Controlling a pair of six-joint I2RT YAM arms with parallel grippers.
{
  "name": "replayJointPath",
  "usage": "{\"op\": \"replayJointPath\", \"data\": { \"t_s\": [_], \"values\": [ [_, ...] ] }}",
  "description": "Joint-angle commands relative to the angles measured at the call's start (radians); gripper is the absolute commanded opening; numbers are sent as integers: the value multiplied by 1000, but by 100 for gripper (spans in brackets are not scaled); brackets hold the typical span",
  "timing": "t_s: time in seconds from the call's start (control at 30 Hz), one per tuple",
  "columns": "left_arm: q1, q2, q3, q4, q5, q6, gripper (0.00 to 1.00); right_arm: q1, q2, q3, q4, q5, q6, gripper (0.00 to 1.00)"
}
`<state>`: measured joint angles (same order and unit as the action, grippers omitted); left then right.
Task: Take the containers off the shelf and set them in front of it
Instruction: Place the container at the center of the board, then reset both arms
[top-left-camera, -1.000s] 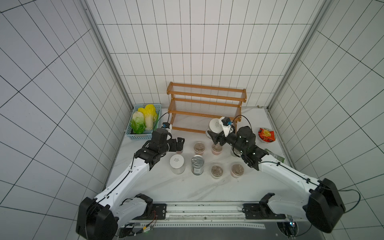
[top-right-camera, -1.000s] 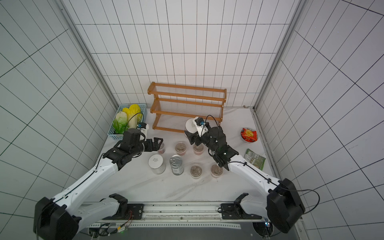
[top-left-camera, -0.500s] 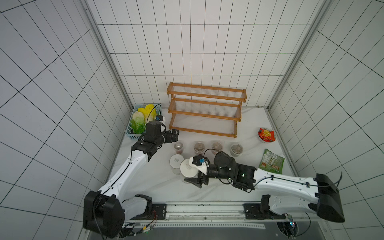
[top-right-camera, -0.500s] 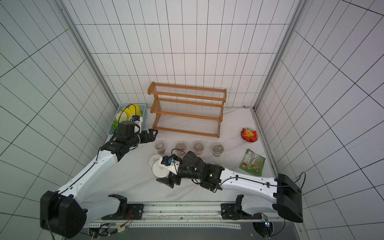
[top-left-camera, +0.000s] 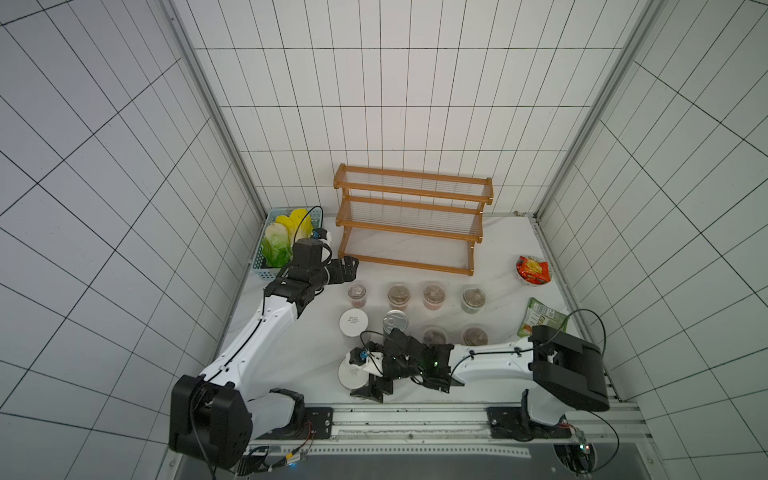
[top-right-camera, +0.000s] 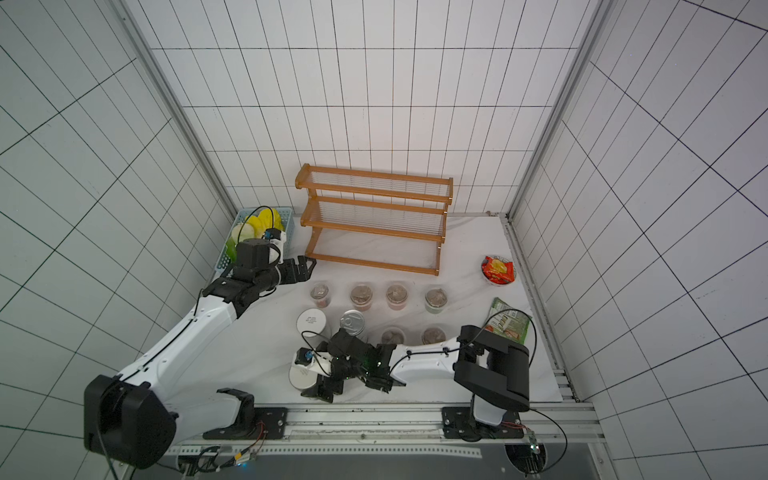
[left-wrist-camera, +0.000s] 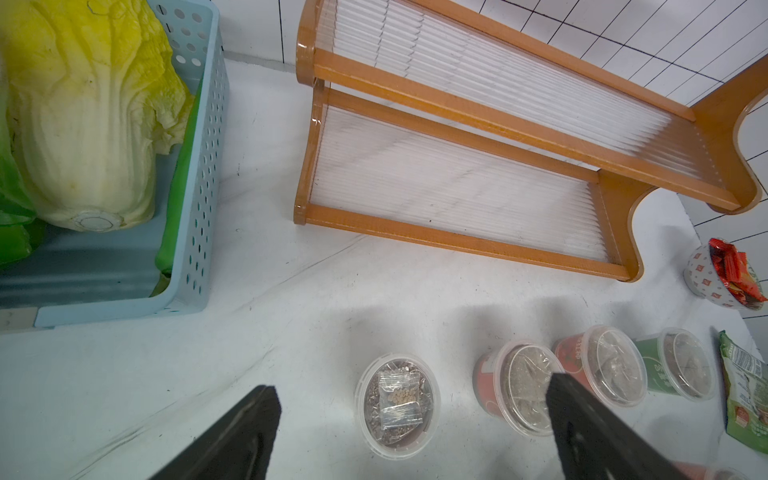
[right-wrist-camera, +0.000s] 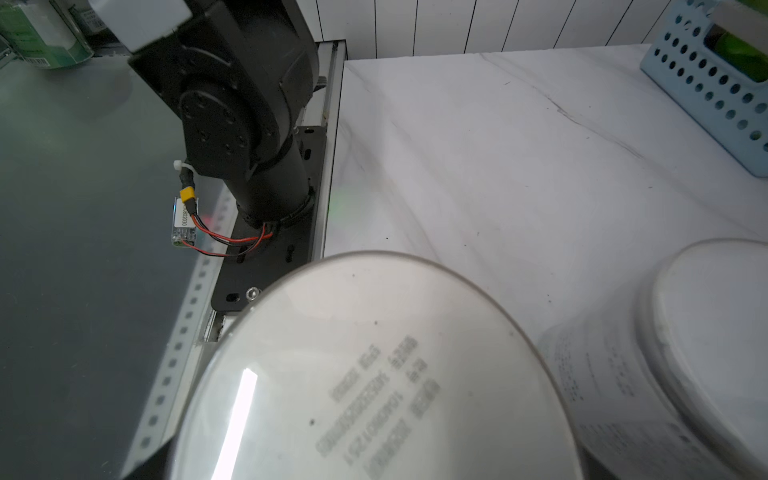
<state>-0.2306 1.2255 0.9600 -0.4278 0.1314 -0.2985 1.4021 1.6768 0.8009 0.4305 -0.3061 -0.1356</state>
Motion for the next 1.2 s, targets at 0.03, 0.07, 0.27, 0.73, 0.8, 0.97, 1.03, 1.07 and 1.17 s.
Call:
{"op": "replayJointPath", "data": {
  "t_s": [0.03,0.07,0.27,0.73,0.8,0.97,1.03,1.07,1.17],
  "values": [
    [10,12,11,-1,18,13,98,21,41,25,115,-10,-19,83],
    [10,13,10,0,21,15,98,20,51,20,120,-7,-23,84],
    [16,29,12,3,38,15,98,20,82,14,128,23,-46,90],
    [34,24,13,1,15,12,98,19,-88,14,6,70,-110,99],
    [46,15,8,4,-7,5,98,17,-187,11,-63,79,-119,99],
    [120,-13,-55,45,-82,-22,98,-56,-466,-42,-251,130,-84,99],
    [129,-20,-88,75,-161,-23,98,-131,-572,-67,-328,204,-78,99],
    [133,-21,-104,91,-206,-22,98,-186,-631,-85,-354,255,-62,99],
    [146,-32,-159,170,-301,-24,98,-411,-784,-102,-488,406,13,99]
  ]
}}
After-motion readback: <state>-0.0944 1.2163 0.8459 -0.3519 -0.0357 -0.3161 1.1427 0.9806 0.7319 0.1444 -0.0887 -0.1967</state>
